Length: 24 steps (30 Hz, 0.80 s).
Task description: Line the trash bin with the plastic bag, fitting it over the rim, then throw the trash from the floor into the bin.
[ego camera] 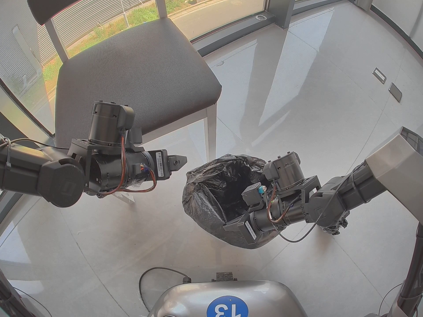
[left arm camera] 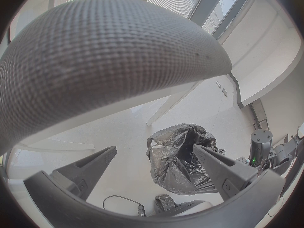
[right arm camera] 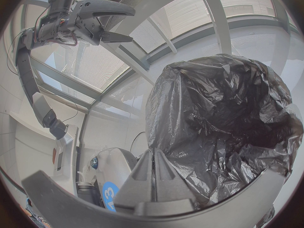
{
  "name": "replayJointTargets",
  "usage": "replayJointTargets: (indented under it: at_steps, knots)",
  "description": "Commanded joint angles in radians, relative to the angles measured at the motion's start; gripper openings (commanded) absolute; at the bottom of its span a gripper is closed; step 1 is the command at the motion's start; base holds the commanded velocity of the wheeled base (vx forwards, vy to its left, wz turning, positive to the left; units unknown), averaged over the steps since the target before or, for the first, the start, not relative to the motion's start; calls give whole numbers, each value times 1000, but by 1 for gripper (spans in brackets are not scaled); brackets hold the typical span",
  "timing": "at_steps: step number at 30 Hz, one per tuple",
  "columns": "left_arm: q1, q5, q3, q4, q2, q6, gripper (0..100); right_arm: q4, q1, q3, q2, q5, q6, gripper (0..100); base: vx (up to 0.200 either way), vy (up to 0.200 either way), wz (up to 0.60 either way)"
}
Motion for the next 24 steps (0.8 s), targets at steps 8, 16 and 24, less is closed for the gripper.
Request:
replayJointTargets:
  at_steps: [8,16,24]
  knots:
    - [8,0,-1,-1,2,-2,100,2,69,-34,6,2,0,0,0,0,0]
    - [9,0,0,1,2,-5,100,-1,123,-33,22,2,3,0,0,0,0]
    - [9,0,-1,-1,2,-6,100,-4,120,-37,23,0,7,0,0,0,0]
